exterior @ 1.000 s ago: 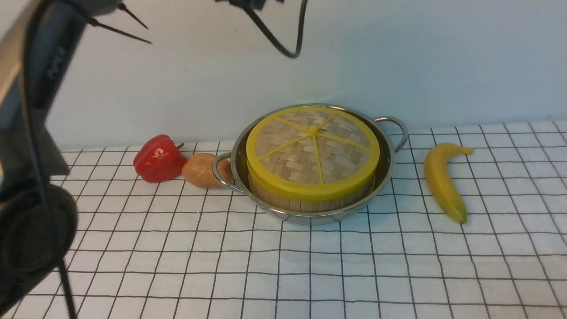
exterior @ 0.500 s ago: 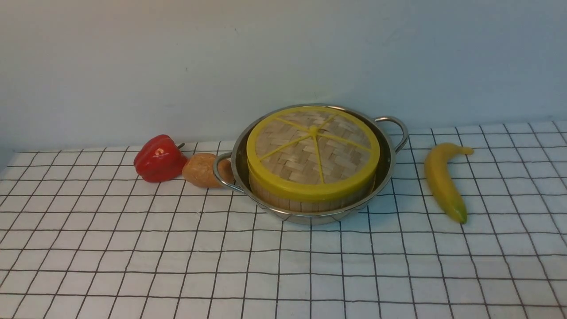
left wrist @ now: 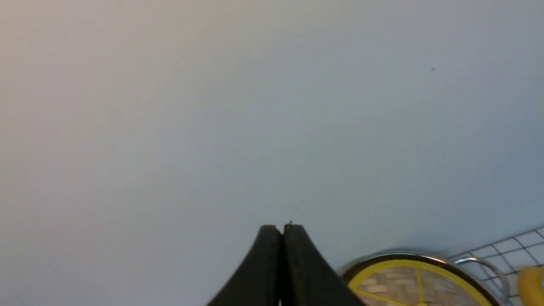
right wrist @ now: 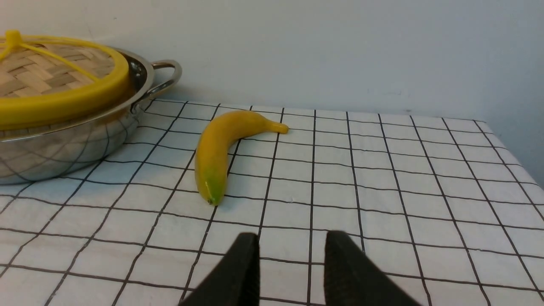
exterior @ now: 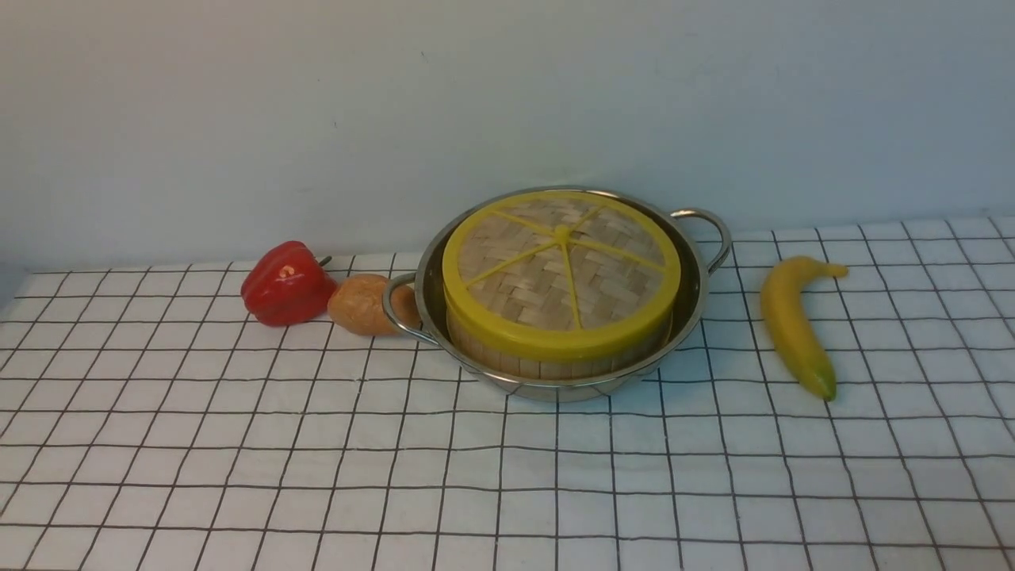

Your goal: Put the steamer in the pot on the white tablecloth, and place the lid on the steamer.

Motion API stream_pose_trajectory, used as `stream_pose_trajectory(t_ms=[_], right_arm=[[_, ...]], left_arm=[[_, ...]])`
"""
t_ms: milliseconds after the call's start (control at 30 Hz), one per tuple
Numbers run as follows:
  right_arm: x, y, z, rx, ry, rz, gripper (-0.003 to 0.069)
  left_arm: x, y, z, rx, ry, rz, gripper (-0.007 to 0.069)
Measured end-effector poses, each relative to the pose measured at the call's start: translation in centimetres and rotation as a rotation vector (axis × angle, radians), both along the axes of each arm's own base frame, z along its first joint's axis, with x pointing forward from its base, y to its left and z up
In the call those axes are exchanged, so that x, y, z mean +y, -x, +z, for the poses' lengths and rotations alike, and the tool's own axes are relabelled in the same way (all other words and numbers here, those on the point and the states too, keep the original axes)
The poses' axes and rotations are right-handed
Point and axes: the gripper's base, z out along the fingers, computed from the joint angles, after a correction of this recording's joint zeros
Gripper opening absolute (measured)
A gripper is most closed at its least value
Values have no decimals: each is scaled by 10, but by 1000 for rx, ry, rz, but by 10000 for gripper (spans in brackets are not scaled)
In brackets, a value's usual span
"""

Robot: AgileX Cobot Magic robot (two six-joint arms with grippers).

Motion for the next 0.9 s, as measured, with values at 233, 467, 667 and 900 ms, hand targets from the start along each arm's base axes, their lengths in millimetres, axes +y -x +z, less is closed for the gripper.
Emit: stream_pose_trajectory(t_ms=[233,467,667,900], right_arm=[[0,0,0,0,0,0,242],[0,0,0,0,0,0,242],[0,0,0,0,0,0,242],[0,0,0,0,0,0,242]], left_arm=[[42,66,-145,32,40,153,2],[50,124,-288,30,43,226,12],[48,150,-346,-29,126,243,24],[49,152,-365,33,140,255,43]])
